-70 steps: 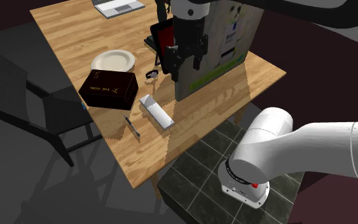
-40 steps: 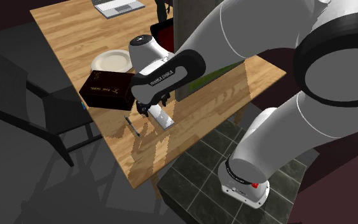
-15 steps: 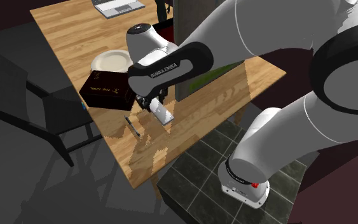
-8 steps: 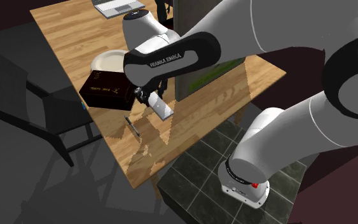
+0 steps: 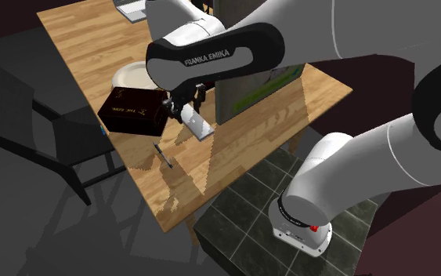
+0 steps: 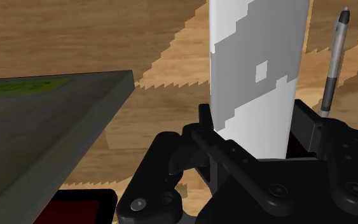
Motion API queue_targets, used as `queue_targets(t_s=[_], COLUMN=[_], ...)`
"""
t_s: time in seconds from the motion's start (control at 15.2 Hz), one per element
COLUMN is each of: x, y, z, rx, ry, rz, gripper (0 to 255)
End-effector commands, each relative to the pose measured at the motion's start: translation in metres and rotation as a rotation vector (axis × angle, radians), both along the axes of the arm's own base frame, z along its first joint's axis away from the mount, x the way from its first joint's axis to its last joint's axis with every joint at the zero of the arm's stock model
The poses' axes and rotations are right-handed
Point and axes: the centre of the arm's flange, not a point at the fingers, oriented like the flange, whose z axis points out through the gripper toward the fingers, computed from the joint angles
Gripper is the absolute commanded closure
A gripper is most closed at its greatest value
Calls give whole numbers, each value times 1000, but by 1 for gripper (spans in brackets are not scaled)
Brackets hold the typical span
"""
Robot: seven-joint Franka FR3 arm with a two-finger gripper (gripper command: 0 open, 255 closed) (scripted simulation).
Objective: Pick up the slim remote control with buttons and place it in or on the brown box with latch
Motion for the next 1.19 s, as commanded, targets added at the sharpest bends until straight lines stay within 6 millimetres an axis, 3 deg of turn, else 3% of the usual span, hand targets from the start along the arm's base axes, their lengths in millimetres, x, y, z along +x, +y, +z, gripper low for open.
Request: queue_targets(t_s=[0.0,0.59,1.12], x=[1,1,103], y=[0,0,24], z=[11,56,58], rx=[0,0,0], ry=[0,0,0], rz=[0,0,0], gripper=[255,255,255])
